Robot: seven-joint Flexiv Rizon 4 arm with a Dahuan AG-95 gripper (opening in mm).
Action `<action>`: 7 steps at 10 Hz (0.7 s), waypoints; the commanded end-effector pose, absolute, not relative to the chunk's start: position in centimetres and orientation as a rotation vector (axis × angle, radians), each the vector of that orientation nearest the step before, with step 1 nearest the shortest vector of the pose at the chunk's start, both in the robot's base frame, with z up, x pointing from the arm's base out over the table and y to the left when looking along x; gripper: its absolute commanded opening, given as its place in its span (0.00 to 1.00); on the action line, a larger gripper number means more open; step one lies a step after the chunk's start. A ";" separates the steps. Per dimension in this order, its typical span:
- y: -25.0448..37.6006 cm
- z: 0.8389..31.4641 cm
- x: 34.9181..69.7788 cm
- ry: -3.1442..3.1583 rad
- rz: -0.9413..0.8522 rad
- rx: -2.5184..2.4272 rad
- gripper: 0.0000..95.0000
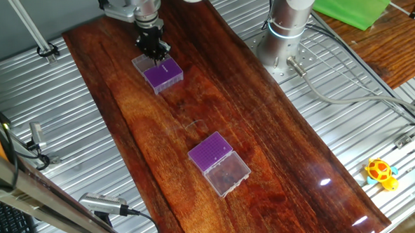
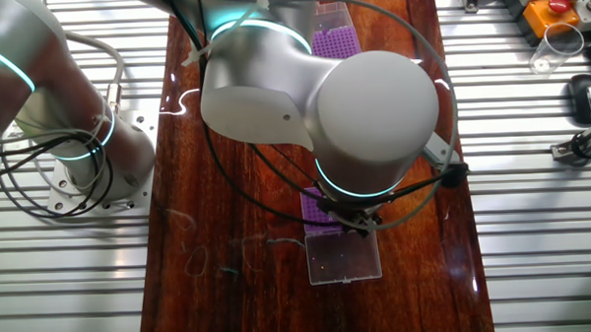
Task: Transfer all small pipette tips from one holder to another
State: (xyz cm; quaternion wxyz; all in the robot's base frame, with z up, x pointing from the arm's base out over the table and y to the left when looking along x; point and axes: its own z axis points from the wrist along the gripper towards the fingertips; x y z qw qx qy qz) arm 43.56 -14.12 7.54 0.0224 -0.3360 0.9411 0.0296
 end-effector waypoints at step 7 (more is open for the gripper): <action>-14.0 7.2 43.6 2.906 0.104 -1.051 0.20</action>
